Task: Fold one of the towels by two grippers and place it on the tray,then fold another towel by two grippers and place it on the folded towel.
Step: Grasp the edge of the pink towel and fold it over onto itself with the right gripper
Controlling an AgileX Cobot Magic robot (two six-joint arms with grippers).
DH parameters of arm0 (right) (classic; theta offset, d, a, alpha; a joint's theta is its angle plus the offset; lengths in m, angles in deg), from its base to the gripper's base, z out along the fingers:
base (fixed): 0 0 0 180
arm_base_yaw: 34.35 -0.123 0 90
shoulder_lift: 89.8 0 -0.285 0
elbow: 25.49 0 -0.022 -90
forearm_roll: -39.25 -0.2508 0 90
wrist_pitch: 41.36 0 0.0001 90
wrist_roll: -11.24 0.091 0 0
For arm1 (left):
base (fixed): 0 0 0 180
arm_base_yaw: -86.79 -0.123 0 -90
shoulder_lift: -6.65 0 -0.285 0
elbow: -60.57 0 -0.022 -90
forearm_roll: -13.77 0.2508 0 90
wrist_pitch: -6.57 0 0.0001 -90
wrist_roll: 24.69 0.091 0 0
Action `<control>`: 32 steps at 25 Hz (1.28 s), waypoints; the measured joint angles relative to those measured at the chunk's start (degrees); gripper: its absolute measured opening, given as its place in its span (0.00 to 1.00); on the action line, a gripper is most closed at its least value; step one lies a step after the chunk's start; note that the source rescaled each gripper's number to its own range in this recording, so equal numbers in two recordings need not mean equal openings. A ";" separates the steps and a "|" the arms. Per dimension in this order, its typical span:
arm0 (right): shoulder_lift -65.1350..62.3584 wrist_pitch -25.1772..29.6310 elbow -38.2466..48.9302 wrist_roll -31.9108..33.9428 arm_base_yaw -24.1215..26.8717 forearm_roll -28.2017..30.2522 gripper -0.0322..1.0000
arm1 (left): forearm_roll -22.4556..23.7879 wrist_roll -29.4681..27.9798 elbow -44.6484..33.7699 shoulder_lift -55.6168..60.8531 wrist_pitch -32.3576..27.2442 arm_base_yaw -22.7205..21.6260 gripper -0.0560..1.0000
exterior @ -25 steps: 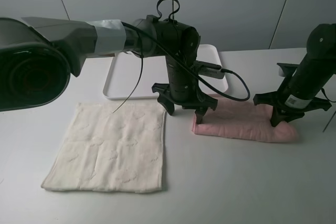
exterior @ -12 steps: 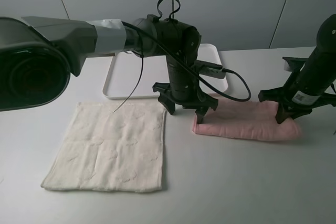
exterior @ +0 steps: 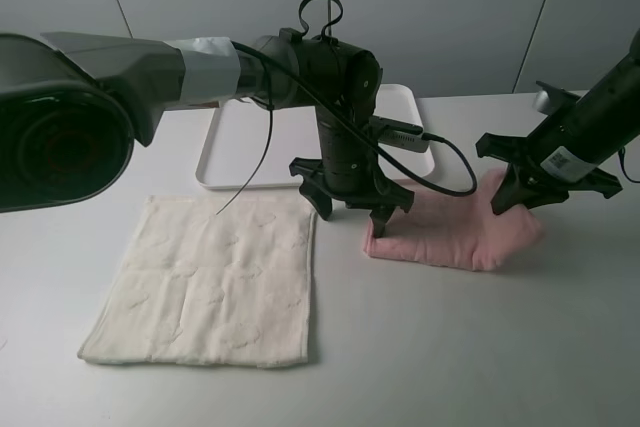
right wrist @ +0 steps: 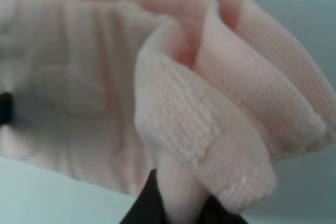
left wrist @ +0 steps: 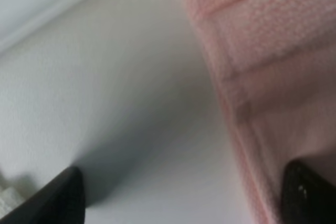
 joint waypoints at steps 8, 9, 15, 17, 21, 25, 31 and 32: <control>0.20 0.82 3.09 -12.59 0.00 -18.97 0.09 | 0.00 0.33 0.10 0.00 -0.34 0.00 0.96; 0.57 0.52 3.60 -14.12 0.00 -20.99 0.09 | 0.00 0.44 0.10 0.00 -0.34 0.00 0.96; 3.62 -0.06 7.61 -28.79 0.00 -39.18 0.09 | 0.11 1.35 0.10 0.00 -0.45 0.00 0.96; 4.81 -0.09 9.01 -34.06 0.00 -45.34 0.09 | 0.11 1.77 0.10 0.00 -0.45 0.00 0.96; 6.70 -0.18 11.40 -43.20 0.00 -56.27 0.09 | 0.11 1.75 0.10 0.00 -0.45 0.00 0.96; 8.26 -0.08 12.28 -48.14 0.00 -62.22 0.09 | 0.11 1.75 0.10 0.00 -0.45 0.00 0.96; 8.64 0.65 12.37 -50.14 0.00 -64.13 0.09 | 0.11 1.78 0.10 0.00 -0.45 0.00 0.96; 8.64 0.75 12.37 -50.26 0.00 -64.13 0.09 | 0.11 1.78 0.10 0.00 -0.45 0.00 0.96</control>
